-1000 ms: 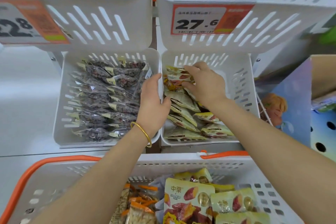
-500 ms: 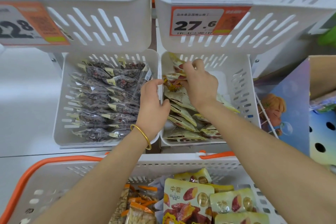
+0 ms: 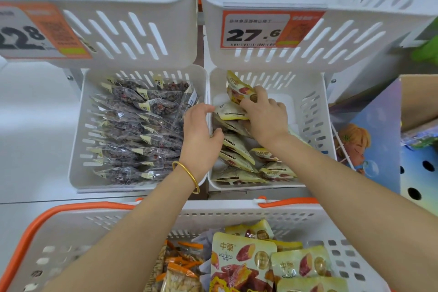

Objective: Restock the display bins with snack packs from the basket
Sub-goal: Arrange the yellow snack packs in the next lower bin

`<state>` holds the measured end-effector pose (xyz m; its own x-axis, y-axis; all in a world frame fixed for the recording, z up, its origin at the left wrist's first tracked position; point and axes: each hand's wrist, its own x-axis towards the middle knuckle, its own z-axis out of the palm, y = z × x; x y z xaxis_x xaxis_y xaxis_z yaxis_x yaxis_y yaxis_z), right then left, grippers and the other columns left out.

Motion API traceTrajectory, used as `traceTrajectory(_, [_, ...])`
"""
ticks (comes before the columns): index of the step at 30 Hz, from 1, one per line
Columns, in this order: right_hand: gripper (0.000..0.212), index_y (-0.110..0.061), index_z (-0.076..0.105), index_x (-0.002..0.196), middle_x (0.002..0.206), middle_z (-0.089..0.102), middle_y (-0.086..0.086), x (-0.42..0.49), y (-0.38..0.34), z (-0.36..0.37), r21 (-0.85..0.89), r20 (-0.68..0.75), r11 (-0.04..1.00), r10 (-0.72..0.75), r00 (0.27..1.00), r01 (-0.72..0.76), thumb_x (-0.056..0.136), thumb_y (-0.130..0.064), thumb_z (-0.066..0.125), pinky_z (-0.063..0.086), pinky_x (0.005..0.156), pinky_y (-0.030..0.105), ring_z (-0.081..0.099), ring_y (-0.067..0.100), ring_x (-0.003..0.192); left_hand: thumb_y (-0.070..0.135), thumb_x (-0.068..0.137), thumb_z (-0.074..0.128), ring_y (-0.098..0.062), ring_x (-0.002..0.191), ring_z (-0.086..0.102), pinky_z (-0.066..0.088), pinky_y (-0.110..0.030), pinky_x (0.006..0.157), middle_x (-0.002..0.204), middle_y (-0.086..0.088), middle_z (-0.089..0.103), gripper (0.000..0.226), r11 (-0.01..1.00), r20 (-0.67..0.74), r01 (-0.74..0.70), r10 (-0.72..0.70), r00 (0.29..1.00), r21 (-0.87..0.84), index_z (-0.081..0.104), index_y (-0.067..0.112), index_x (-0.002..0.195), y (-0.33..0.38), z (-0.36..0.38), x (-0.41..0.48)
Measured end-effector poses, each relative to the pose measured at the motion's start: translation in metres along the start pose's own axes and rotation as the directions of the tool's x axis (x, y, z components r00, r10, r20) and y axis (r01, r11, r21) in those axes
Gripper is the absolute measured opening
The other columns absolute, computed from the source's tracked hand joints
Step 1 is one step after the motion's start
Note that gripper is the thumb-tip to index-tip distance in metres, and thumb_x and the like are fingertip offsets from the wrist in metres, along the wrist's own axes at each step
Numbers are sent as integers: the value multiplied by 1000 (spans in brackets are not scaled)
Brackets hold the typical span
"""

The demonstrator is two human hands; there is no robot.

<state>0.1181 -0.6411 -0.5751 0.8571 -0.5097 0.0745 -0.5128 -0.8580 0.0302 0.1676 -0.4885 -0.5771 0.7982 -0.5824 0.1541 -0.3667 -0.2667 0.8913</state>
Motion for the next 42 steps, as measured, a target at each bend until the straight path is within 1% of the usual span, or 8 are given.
traceTrajectory(8, [56,-24,41,128,149,20,10,10,-11,-6,302,57,953,-22,998,4,84,-56,57,38,97,49,44,42,117,-1,85,52,-19,127,38,32,-40,110,125,0,37,46,1000,9,18,-19,1000,4,42,9,129,5,2,-2])
traceTrajectory(11, [85,-34,16,148,158,10,5,3,8,-5,458,67,888,-58,996,21,79,-65,55,29,109,53,26,37,139,0,86,51,-19,129,37,33,-42,109,130,-3,38,47,1000,8,26,-26,1000,1,41,9,131,3,1,0])
traceTrajectory(15, [108,-21,-7,151,160,-2,0,-8,1,0,350,61,935,-78,995,52,69,-84,22,14,116,52,3,29,147,5,85,52,-22,129,39,35,-45,108,132,-9,42,47,999,-2,42,-42,999,-19,41,10,130,-2,1,1])
traceTrajectory(18, [101,-19,-10,151,160,-3,1,-8,-12,4,182,37,978,-113,993,104,73,-79,13,12,116,55,1,34,146,8,88,52,-20,128,40,36,-44,108,132,-8,41,44,997,-16,66,-67,998,-39,41,11,130,0,2,2])
traceTrajectory(27, [95,-33,-6,150,160,-3,-6,-12,-10,-13,143,42,990,-17,999,11,77,-81,30,13,114,57,-1,37,145,10,84,52,-17,120,46,43,-45,101,122,-1,45,43,997,-27,73,-74,997,-35,45,16,126,17,-15,-9])
traceTrajectory(30, [89,-33,-2,151,160,1,-6,-43,-1,-27,264,37,964,23,999,-32,82,-74,37,14,115,55,2,34,145,1,88,51,-9,114,44,43,-34,99,113,8,41,37,999,-29,33,-34,999,-23,45,20,119,36,-33,-32])
traceTrajectory(37, [63,-20,29,147,150,35,2,-189,-22,-57,587,-150,807,184,971,-62,93,-41,53,21,113,36,28,23,139,6,94,49,-11,114,42,40,-23,95,128,-4,40,39,994,107,24,-36,994,109,42,15,131,62,-80,-127])
traceTrajectory(42, [37,-18,55,129,127,58,1,-265,-30,-63,695,54,691,228,972,-200,92,-19,55,40,95,33,52,20,117,5,93,49,-15,126,39,38,-20,92,135,-5,38,41,982,172,47,-80,982,184,42,12,133,68,-99,-192])
